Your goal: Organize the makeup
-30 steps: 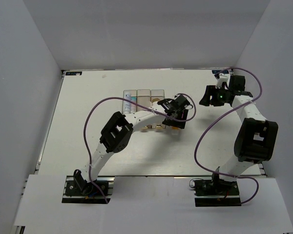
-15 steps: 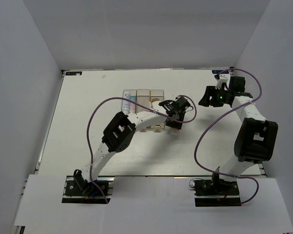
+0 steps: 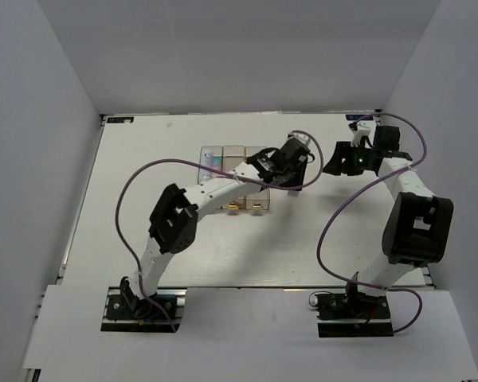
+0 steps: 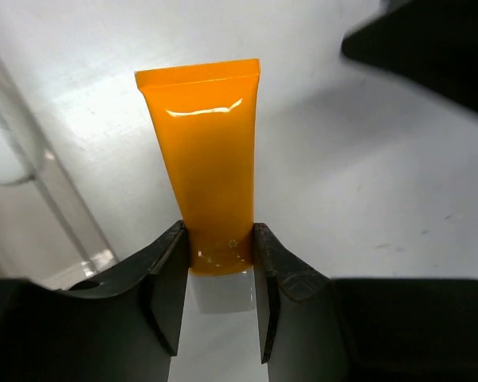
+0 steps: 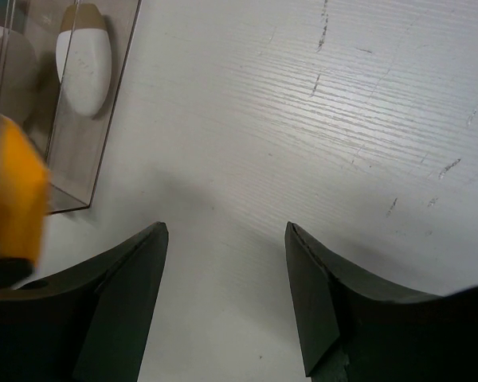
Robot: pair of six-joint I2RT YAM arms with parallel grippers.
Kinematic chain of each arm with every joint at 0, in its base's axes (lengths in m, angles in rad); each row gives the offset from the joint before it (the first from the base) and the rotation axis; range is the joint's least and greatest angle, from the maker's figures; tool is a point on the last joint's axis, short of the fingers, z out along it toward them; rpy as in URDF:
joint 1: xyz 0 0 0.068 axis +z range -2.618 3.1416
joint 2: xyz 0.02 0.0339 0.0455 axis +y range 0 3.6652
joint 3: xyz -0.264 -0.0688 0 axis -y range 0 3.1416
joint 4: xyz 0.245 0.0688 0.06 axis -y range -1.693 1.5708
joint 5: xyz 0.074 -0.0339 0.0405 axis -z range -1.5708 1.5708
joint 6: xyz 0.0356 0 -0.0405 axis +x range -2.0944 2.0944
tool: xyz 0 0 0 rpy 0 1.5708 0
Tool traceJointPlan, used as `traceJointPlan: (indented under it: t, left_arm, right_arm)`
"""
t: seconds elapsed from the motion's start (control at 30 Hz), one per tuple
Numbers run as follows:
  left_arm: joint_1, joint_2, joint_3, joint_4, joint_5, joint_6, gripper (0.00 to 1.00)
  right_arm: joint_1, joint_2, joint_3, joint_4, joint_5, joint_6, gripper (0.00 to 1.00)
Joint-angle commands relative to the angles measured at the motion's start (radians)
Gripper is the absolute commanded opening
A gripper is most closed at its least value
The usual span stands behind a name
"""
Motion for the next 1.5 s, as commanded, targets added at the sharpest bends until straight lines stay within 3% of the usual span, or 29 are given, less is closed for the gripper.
traceJointPlan:
  t: [0.0, 0.2, 0.43, 0.53, 0.63, 0.67, 0.8, 0.93, 0.97, 1.03, 1.1, 1.13, 1.23, 1.3, 1.33, 1.37, 1.43, 1.47]
  left_arm:
    - [0.054, -0.143, -0.009, 0.022, -0.104, 0.0, 0.24]
    - [0.126, -0.18, -0.086, -0.015, -0.17, -0.009, 0.24]
    - [0.161, -0.18, -0.152, -0.002, -0.136, 0.008, 0.34]
    - [0.161, -0.168, -0.164, 0.007, -0.121, 0.008, 0.42]
    - [0.161, -0.162, -0.166, 0.007, -0.115, 0.002, 0.61]
    - [0.161, -0.16, -0.166, 0.007, -0.118, -0.001, 0.71]
    - [0.161, -0.165, -0.166, -0.007, -0.136, -0.003, 0.79]
    - [0.161, -0.184, -0.166, -0.007, -0.14, -0.001, 0.79]
    - [0.161, -0.192, -0.167, 0.002, -0.132, -0.001, 0.77]
    - [0.161, -0.22, -0.181, 0.025, -0.115, -0.001, 0.64]
    - [0.161, -0.284, -0.237, 0.08, -0.069, -0.001, 0.52]
    - [0.161, -0.309, -0.268, 0.108, -0.049, -0.003, 0.41]
    - [0.161, -0.453, -0.428, 0.229, 0.037, -0.021, 0.35]
    - [0.181, -0.569, -0.555, 0.307, 0.086, -0.047, 0.45]
    - [0.181, -0.606, -0.59, 0.321, 0.089, -0.06, 0.68]
    - [0.181, -0.682, -0.624, 0.335, 0.088, -0.069, 0.78]
    - [0.193, -0.753, -0.709, 0.338, 0.068, -0.09, 0.92]
    - [0.204, -0.789, -0.732, 0.329, 0.055, -0.101, 0.94]
  right_arm:
    - [-0.002, -0.032, -0.016, 0.015, -0.045, -0.029, 0.66]
    - [0.003, -0.033, -0.025, -0.008, -0.069, -0.069, 0.66]
    - [0.007, -0.032, -0.024, -0.02, -0.088, -0.09, 0.67]
    - [0.01, -0.032, -0.021, -0.029, -0.1, -0.104, 0.68]
    - [0.015, -0.033, -0.021, -0.035, -0.106, -0.121, 0.68]
    - [0.019, -0.033, -0.018, -0.037, -0.106, -0.124, 0.69]
    - [0.027, -0.036, -0.019, -0.046, -0.108, -0.136, 0.71]
    - [0.032, -0.036, -0.018, -0.06, -0.114, -0.158, 0.72]
    - [0.03, -0.038, -0.015, -0.066, -0.117, -0.17, 0.79]
    - [0.038, -0.042, -0.015, -0.081, -0.126, -0.21, 0.89]
    - [0.042, -0.055, -0.018, -0.081, -0.127, -0.24, 0.89]
    - [0.049, -0.061, -0.018, -0.083, -0.126, -0.256, 0.89]
    - [0.052, -0.085, -0.006, -0.062, -0.1, -0.25, 0.89]
    - [0.052, -0.092, 0.013, -0.037, -0.088, -0.187, 0.89]
    - [0.05, -0.101, 0.019, -0.029, -0.08, -0.169, 0.89]
    - [0.05, -0.105, 0.021, -0.01, -0.045, -0.12, 0.89]
    - [0.047, -0.116, 0.031, -0.006, -0.04, -0.104, 0.89]
    - [0.046, -0.119, 0.031, 0.012, -0.016, -0.069, 0.89]
